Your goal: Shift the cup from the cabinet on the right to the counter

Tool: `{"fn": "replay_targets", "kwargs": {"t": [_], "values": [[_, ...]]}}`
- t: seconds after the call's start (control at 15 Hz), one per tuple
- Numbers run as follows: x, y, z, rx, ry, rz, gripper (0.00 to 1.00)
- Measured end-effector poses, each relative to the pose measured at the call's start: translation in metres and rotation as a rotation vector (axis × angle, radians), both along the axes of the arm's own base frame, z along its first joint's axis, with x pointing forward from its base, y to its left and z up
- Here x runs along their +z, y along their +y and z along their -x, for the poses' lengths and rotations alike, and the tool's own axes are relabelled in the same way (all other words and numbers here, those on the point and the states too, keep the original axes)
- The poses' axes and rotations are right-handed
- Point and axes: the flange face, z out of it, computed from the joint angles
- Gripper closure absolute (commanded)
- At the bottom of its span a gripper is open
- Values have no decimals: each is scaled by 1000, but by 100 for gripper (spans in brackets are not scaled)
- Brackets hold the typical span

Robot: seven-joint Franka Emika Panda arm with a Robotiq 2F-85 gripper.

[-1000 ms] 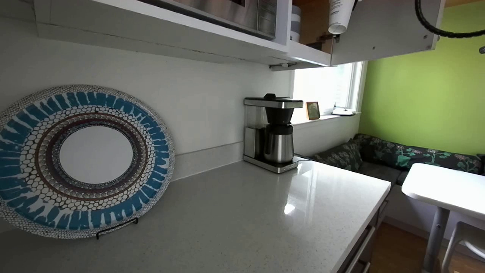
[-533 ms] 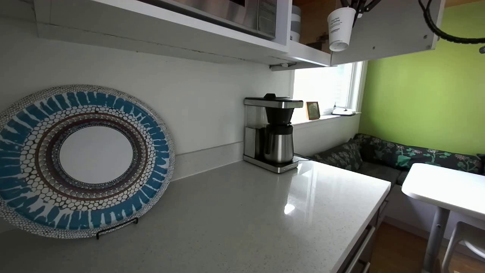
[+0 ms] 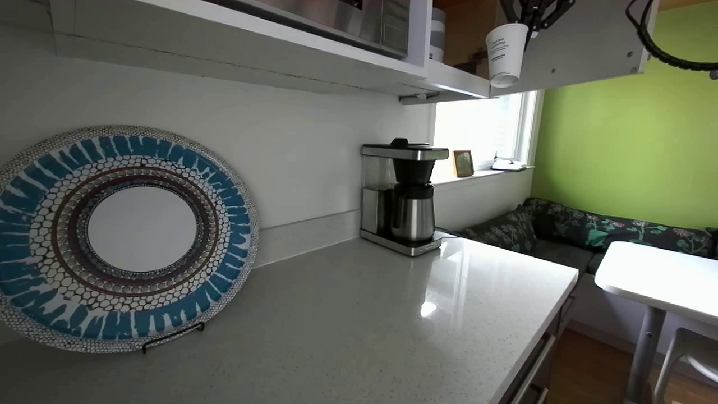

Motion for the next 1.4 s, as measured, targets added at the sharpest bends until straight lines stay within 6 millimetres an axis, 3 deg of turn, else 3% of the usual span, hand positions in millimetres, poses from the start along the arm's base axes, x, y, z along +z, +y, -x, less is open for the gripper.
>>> {"fn": "replay_targets", "kwargs": {"t": [0.2, 0.33, 0.93, 1.4], "values": [[-1, 0, -1, 1, 3, 0, 99], [-13, 3, -9, 16, 32, 3, 99], [-103, 42, -58, 159, 146, 84, 99], [-189, 45, -72, 257, 134, 93, 99]]}}
